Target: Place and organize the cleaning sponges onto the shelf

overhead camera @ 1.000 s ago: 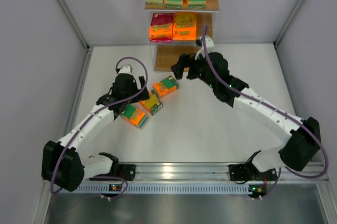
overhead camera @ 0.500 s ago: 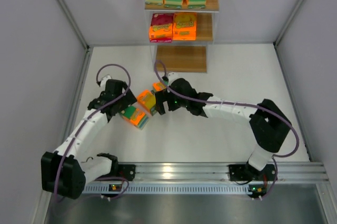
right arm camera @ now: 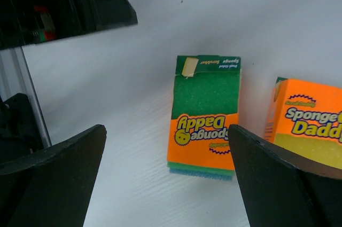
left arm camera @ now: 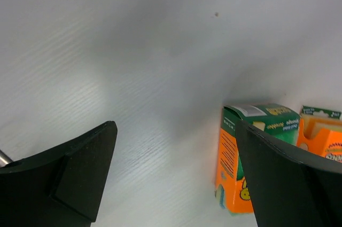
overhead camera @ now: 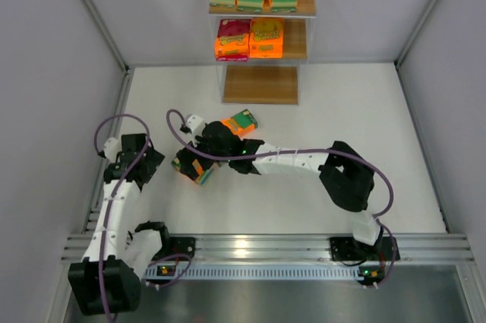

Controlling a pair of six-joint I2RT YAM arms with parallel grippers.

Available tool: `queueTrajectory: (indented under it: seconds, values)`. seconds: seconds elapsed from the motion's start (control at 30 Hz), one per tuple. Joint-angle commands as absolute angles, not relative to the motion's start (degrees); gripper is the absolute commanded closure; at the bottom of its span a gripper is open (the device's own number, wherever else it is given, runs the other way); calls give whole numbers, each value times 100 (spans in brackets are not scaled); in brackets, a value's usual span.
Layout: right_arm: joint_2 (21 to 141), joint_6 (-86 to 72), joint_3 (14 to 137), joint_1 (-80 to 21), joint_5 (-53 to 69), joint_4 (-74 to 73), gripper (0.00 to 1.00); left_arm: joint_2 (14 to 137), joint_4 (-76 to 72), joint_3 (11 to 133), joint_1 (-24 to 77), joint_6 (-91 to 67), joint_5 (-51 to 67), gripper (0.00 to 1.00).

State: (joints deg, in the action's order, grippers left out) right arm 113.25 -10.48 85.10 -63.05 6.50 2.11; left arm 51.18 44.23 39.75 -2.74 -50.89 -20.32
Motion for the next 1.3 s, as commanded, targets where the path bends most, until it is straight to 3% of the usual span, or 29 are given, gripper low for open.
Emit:
queueTrajectory:
  seconds: [0.0,0.67,1.17,1.27]
  values:
    - [11513,-896,8807,-6521,212,79,1,5124,4614,3911,-852,-5036,-1810,2]
    - [12006,-958,9106,-6566,-448,-290,1,5027,4606,3797,-896,-5027,-1775,2]
    - [12621,-738,9325,-6486,-149,-220,1,4992,4606,3814,-888,-4983,-1731,2]
    - [12586,-852,9290,-6407,-141,-167,9,4983,4605,3814,-888,-4975,-1740,2]
